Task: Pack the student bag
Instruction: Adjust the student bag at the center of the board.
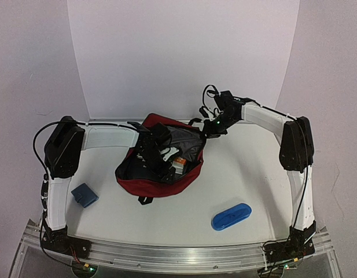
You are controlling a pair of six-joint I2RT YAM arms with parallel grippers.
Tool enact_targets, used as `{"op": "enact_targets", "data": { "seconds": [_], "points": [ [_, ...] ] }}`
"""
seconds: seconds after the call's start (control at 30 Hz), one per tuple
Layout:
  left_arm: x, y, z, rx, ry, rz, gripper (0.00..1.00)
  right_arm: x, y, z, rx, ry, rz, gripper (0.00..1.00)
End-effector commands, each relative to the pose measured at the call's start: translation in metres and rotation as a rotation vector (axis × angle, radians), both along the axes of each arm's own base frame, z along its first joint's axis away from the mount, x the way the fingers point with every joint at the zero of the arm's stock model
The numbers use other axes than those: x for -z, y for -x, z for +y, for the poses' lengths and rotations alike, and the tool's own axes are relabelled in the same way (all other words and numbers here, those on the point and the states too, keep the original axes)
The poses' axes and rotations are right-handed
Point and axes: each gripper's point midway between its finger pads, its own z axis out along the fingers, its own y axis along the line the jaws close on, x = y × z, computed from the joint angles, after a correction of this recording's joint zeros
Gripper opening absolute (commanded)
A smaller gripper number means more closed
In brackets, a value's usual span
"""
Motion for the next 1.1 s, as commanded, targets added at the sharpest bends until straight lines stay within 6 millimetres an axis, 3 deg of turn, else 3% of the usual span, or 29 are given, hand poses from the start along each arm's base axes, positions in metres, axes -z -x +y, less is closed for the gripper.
{"op": "enact_targets", "data": {
  "seconds": [0.0, 0.1, 0.17, 0.27, 0.37, 0.5, 0.8, 0.93, 1.07],
  "points": [
    [0.002, 0.02, -0.015, 0.099, -0.004, 0.038, 0.71, -0.009, -0.005, -0.004, 0.008, 0.003, -0.024, 0.03],
    [0.007, 0.021, -0.016, 0.095, -0.012, 0.049, 0.72, -0.01, -0.004, -0.003, 0.003, -0.002, -0.023, 0.03],
    [0.011, 0.017, -0.013, 0.083, -0.04, 0.03, 0.67, -0.012, -0.003, -0.002, -0.003, -0.01, -0.023, 0.03],
    [0.004, 0.006, -0.009, 0.051, -0.07, -0.031, 0.44, -0.019, -0.001, 0.001, -0.019, -0.03, -0.027, 0.03],
    [-0.019, 0.0, -0.01, 0.027, -0.034, -0.088, 0.23, -0.03, 0.0, 0.003, -0.032, -0.048, -0.043, 0.01],
    [-0.047, 0.006, -0.012, 0.028, 0.042, -0.109, 0.11, -0.046, -0.001, 0.004, -0.034, -0.063, -0.072, 0.0],
    [-0.08, 0.048, -0.018, 0.095, 0.14, -0.082, 0.04, -0.091, -0.003, 0.012, -0.059, -0.132, -0.148, 0.0],
    [-0.061, 0.073, -0.026, 0.146, 0.122, -0.014, 0.1, -0.114, 0.005, 0.018, -0.1, -0.193, -0.16, 0.0],
    [-0.041, 0.098, -0.042, 0.208, 0.064, 0.008, 0.19, -0.127, 0.03, 0.031, -0.211, -0.236, -0.169, 0.0]
  ]
}}
